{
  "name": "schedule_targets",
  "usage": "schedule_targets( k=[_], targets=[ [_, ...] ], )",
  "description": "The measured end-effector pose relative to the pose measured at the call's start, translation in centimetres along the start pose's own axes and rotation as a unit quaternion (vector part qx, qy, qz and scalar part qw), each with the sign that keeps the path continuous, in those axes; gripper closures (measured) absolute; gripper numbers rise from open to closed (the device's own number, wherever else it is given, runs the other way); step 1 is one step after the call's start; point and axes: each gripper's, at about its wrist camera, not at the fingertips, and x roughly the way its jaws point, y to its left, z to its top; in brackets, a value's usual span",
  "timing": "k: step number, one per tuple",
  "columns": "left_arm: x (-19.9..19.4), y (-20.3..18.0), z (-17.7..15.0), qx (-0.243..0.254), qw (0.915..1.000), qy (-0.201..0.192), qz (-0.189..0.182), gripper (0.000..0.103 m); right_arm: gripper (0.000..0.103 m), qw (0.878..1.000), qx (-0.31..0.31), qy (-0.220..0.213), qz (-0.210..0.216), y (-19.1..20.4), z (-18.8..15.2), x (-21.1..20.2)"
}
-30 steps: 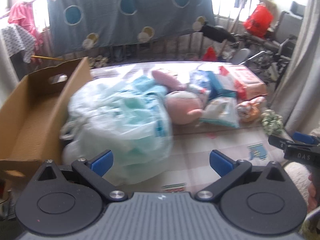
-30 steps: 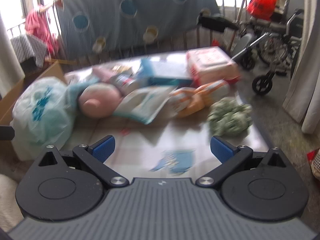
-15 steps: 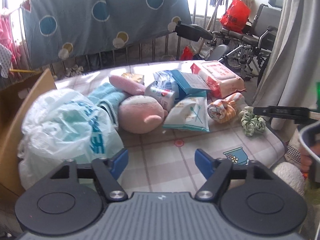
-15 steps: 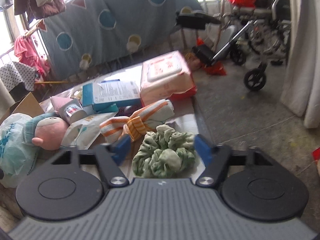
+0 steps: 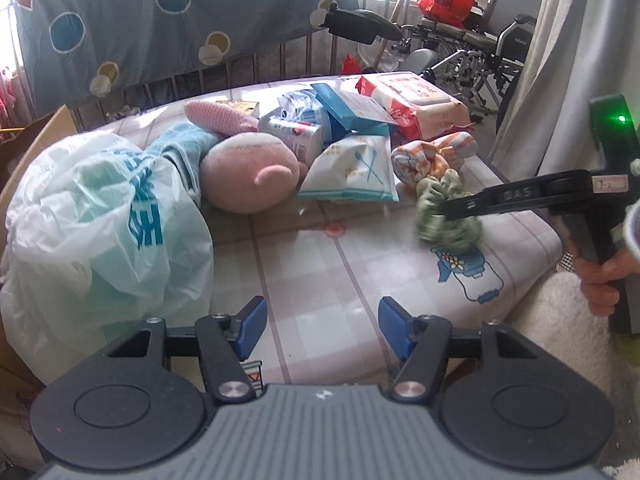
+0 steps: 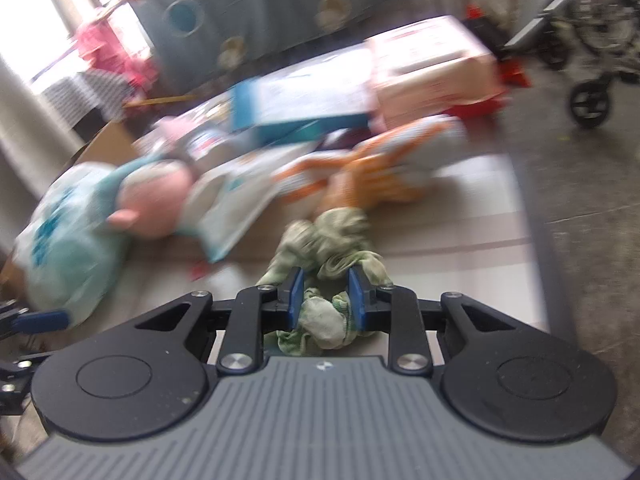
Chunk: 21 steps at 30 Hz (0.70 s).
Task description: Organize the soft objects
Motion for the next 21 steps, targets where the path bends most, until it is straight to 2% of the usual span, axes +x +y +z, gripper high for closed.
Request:
schedule_targets(
  k=[4,6,10,12,14,17,21],
  targets=[
    [-0.1,0.2,-0.3,-0.005,1.0,0.002,-0.007,0.04,0.08,0.994,0.02,0.053,0.091,2.3,-0.6,2.8],
    [0.0,0.3,-0.2,-0.007,0.9999,0.005,-0.012,0.039,0.079,0.99,0.022,0.066,0.125,3.3,-0.8,3.7],
    [0.0,0.3,-0.1,-0.01,0.9998,0.007,-0.018,0.037,0.073,0.984,0.024,0.068,0.162,4.2,-0.1,3.3],
    [0.2,0.4,-0.1,-0.01,0.9997,0.007,-0.021,0.036,0.061,0.986,0.02,0.051,0.157,3.8,0.9,2.0],
    [0.3,0.3,0.0,-0.01,0.9996,0.009,-0.025,0.036,0.055,0.991,0.001,0.025,0.134,3.4,2.2,0.5],
    [0.4,0.3,0.0,-0.011,0.9996,0.011,-0.025,0.036,0.054,0.995,-0.039,-0.01,0.087,2.4,4.9,-1.2],
    [0.7,0.2,-0.1,-0.014,0.9995,0.016,-0.022,0.036,0.054,0.996,-0.078,-0.031,0.043,0.5,8.8,-0.3]
  ],
)
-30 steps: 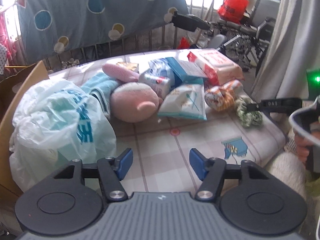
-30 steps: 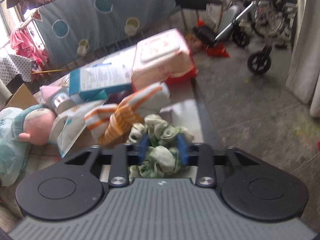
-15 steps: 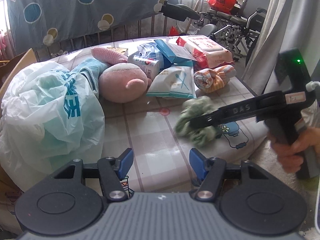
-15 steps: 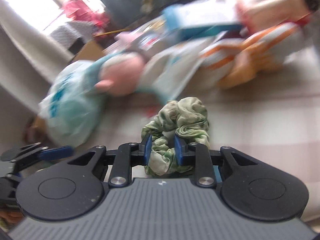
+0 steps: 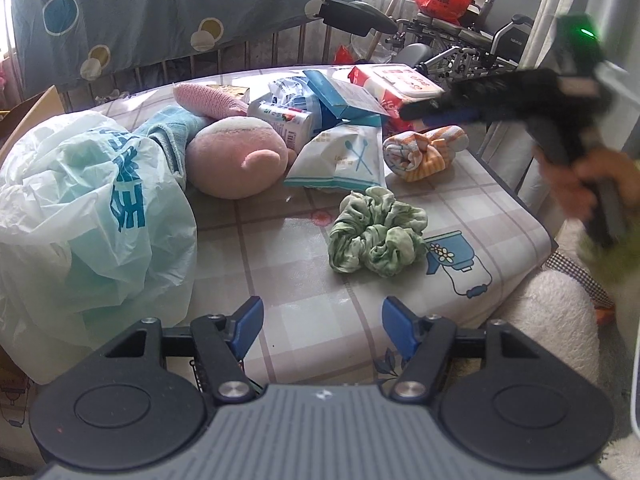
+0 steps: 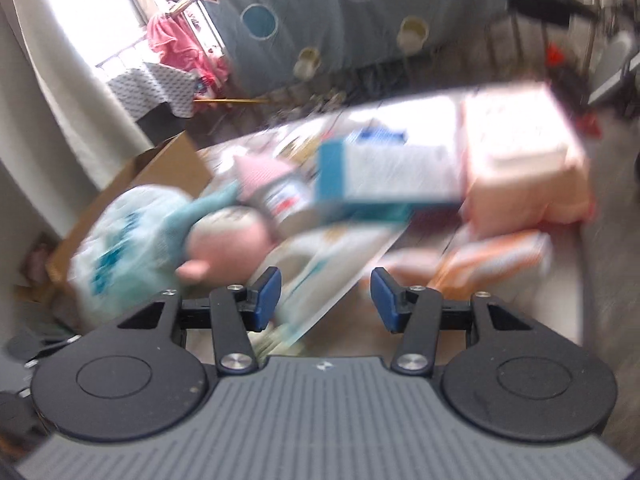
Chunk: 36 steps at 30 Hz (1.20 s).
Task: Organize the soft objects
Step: 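Grasp the green scrunchie with the left gripper while the right grasps the striped sock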
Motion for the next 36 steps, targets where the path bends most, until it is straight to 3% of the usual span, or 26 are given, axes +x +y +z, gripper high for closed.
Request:
schedule_targets(
  k=[5,10,14,15,19,25,36],
  targets=[
    [0.3,-0.2,0.0,0.002,1.0,0.005,0.002,0.036,0.054,0.997,-0.014,0.04,-0.064,-2.9,1.5,3.6],
    [0.6,-0.3,0.3,0.005,1.0,0.002,-0.008,0.036,0.053,0.995,0.036,0.069,-0.066,-3.5,-0.1,3.1],
    [1.1,-0.7,0.7,0.008,0.9997,0.002,-0.023,0.036,0.035,0.993,0.046,0.088,-0.058,-2.0,-2.7,1.2],
    [1.2,-0.9,0.8,0.008,0.9995,0.004,-0.029,0.035,0.029,0.994,0.043,0.088,-0.054,-1.6,-3.2,0.6],
    [1.8,-1.6,1.7,0.001,0.9991,0.007,-0.042,0.028,0.025,0.997,0.017,0.067,-0.044,-0.8,-4.0,-2.2],
    [2.9,-3.2,3.5,-0.004,0.9997,0.002,-0.025,0.013,0.022,0.999,0.031,0.024,-0.027,-2.2,-3.5,-4.5],
    [7.6,-4.8,6.7,-0.011,0.9995,0.027,0.014,0.01,0.022,0.998,0.063,0.0,0.003,-5.0,-4.4,-4.8]
  ],
)
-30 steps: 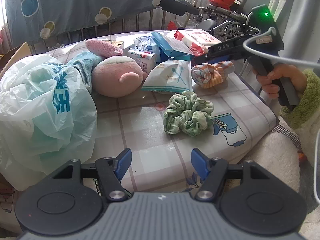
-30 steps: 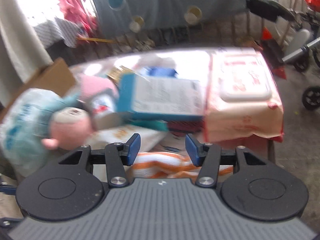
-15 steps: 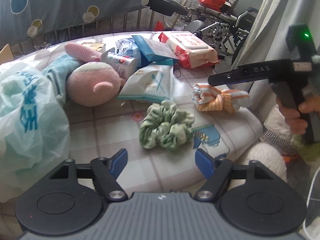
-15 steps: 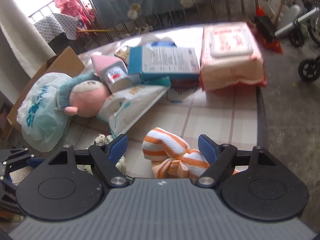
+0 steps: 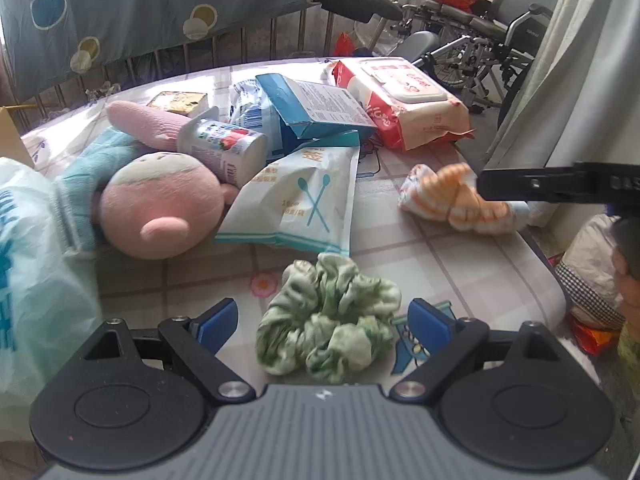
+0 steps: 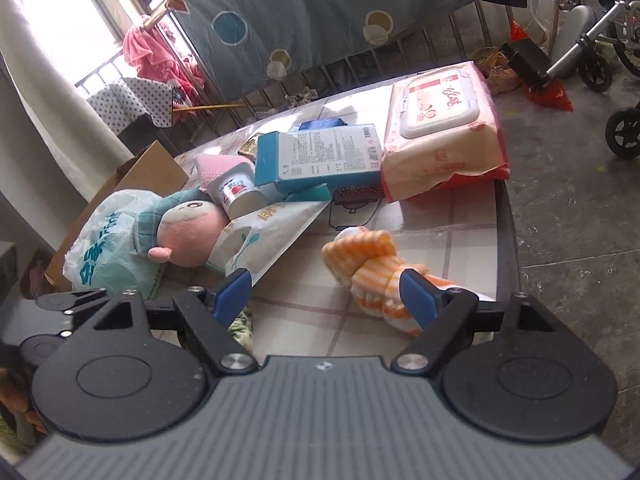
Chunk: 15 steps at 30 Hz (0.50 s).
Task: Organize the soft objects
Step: 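Grasp the green scrunchie with the left gripper while the right grasps the striped sock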
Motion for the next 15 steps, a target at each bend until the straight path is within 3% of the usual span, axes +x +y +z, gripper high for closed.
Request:
schedule_targets(
  k=[7,12,15],
  targets=[
    [2.3,-0.6,0.4,-0.002,0.9995,0.029,0.016,0.012,0.019,1.0,-0.02,-0.003,-0.005,-1.0,0.8,0.4],
    [3.1,0.0,0.4,-0.024,0.9986,0.046,0.008,0.029,0.01,0.996,-0.08,0.029,0.002,-0.6,1.6,2.3],
    [3.2,0.2,0.2,-0.028,0.9985,0.046,0.009,0.038,0.009,0.992,-0.116,0.06,0.003,-0.6,1.9,3.9]
  ],
)
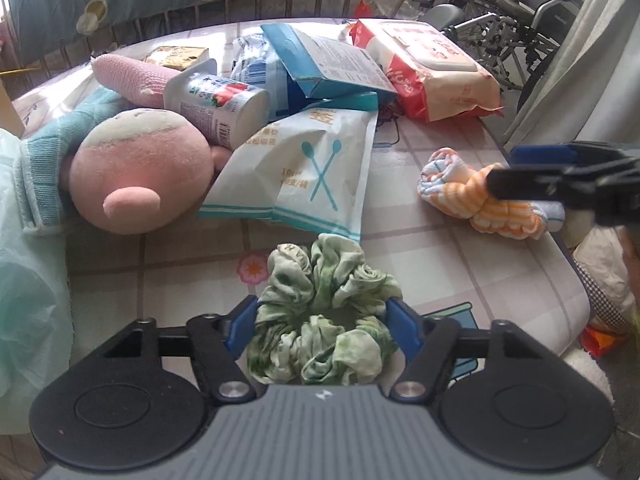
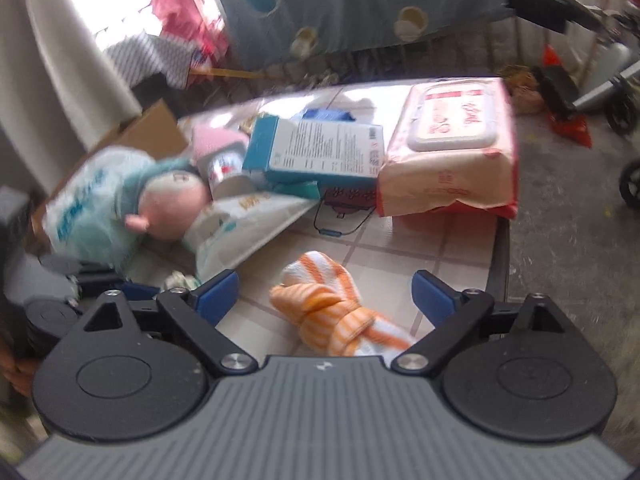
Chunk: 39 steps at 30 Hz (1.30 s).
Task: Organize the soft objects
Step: 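Grasp the green scrunchie with the left gripper while the right grasps the striped sock, then carry the scrunchie and sock with both grippers over the cardboard box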
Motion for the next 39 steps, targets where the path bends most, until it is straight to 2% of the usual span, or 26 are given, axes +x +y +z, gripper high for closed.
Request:
schedule_targets(
  k=[4,7,9,11,13,14,16,18,21,24,31,36,39],
  targets=[
    [-0.3,0.1,-0.2,0.001,1.0,-0.001,-0.004,0.058,0.011,0.998,0.002,0.058,0.009,-0.4,0.1,2.0],
    [-0.5,0.4,-0.4,-0.004,1.0,0.002,-0.007,0.07,0.023,0.996,-0.011,0.085,-0.015,0.5,-0.1,2.4],
    [-0.6,0.4,-0.4,-0.007,0.9999,0.006,-0.012,0.071,0.037,0.994,-0.025,0.103,-0.029,1.4,-0.3,2.4],
    [-0.6,0.4,-0.5,-0.004,0.9999,0.009,-0.013,0.069,0.041,0.992,-0.034,0.118,-0.035,2.1,-0.4,2.6],
    [-0.5,0.1,-0.4,0.007,0.9998,0.012,-0.014,0.056,0.041,0.99,-0.044,0.122,-0.052,2.7,-0.3,3.1],
    [-0.5,0.0,-0.4,0.011,0.9998,0.015,-0.013,0.055,0.042,0.99,-0.044,0.122,-0.06,2.9,-0.1,3.3],
    [-0.4,-0.3,-0.4,0.017,0.9997,0.014,-0.006,0.058,0.053,0.99,-0.034,0.12,-0.074,3.2,0.1,3.5],
    [-0.5,-0.3,-0.5,0.019,0.9997,0.012,-0.005,0.069,0.059,0.99,-0.007,0.119,-0.075,3.1,0.2,3.3],
    [-0.8,0.0,-0.7,0.011,0.9998,0.012,-0.014,0.077,0.06,0.991,0.041,0.117,-0.05,3.2,-0.6,2.6],
    [-1.2,0.0,-1.0,0.008,0.9998,0.007,-0.017,0.081,0.06,0.986,0.125,0.108,-0.002,2.9,-1.9,1.5],
    [-4.1,-0.1,-1.9,-0.005,0.9992,-0.004,-0.041,0.082,0.06,0.951,0.287,0.055,0.097,3.5,-6.1,-0.8],
    [-8.4,-0.1,-2.4,-0.014,0.9976,-0.036,-0.058,0.082,0.06,0.939,0.316,-0.003,0.138,5.9,-7.1,-3.6],
    [-11.7,0.0,-2.1,-0.014,0.9962,-0.064,-0.056,0.082,0.06,0.937,0.308,-0.032,0.161,7.9,-6.3,-5.3]
  ],
)
